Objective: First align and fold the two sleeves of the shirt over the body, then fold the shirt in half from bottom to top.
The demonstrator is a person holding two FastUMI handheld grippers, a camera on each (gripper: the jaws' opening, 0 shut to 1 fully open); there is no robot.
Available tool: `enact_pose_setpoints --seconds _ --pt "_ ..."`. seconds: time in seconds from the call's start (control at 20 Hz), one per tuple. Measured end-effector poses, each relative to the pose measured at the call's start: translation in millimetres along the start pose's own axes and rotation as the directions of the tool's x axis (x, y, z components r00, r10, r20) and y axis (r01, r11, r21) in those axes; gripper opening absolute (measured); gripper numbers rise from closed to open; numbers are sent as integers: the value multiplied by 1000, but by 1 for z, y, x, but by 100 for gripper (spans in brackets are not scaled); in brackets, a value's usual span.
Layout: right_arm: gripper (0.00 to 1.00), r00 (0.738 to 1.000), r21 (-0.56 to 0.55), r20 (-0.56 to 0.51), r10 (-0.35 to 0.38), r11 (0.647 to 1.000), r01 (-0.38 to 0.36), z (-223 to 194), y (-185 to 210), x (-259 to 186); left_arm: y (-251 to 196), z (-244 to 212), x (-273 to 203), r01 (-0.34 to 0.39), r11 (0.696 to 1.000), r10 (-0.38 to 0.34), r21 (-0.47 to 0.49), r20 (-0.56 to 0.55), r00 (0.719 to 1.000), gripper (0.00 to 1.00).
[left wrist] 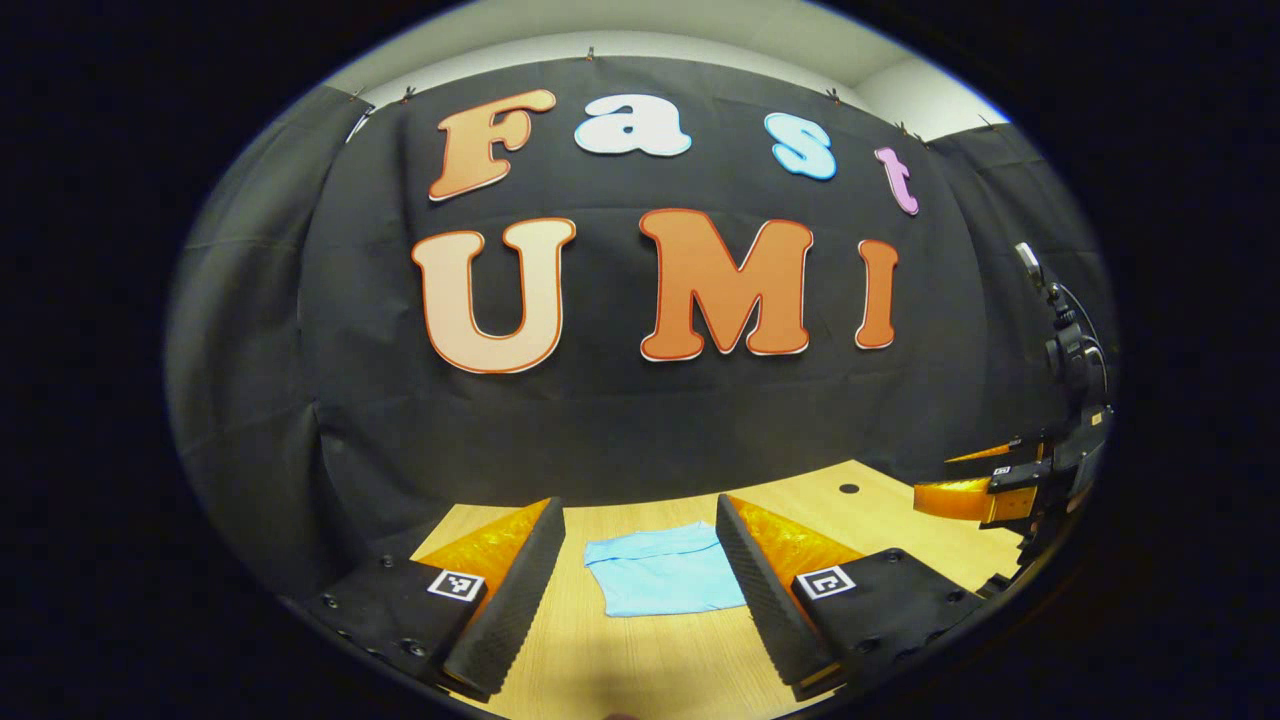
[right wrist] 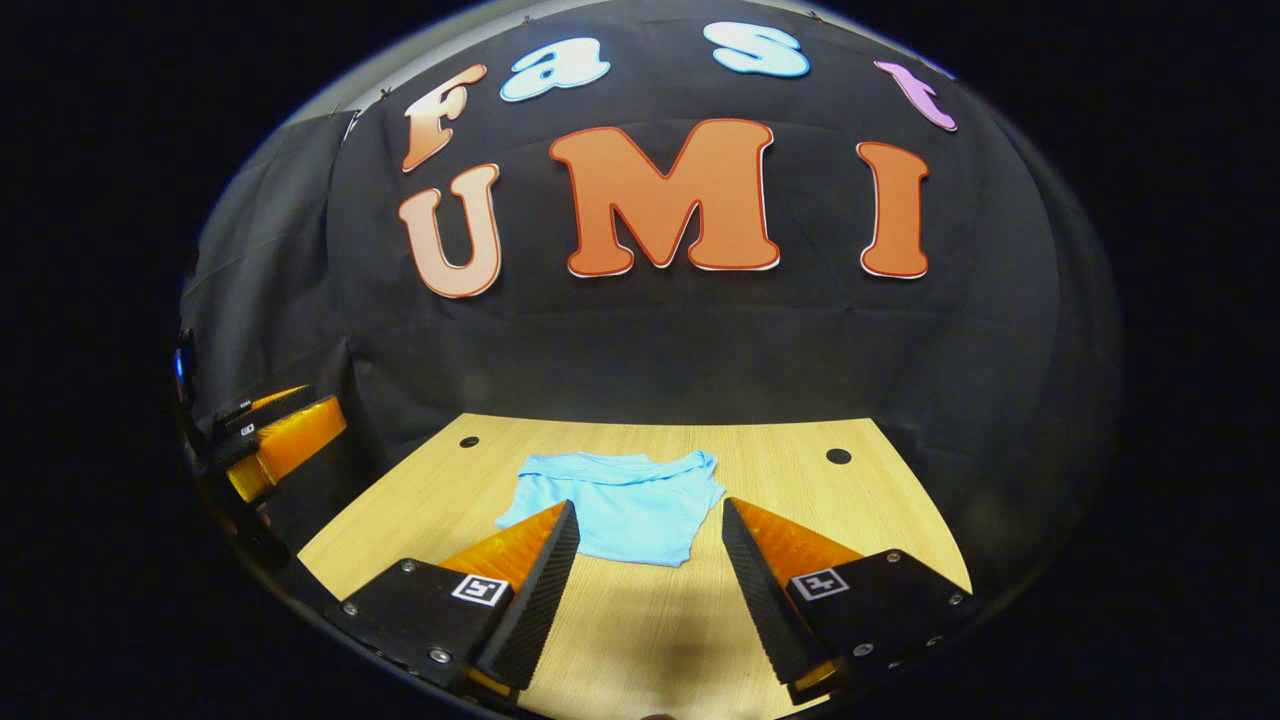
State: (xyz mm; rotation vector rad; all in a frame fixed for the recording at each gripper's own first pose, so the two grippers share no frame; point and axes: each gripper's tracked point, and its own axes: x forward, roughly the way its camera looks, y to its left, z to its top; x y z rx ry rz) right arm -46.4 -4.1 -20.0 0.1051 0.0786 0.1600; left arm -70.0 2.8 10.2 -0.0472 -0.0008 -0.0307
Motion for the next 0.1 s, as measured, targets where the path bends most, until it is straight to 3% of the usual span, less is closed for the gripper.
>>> enact_pose_setpoints --seconds 0.1 --pt "87 997 -33 73 4 999 -2 12 8 -18 -5 11 -22 -24 1000 24 -7 42 999 97"
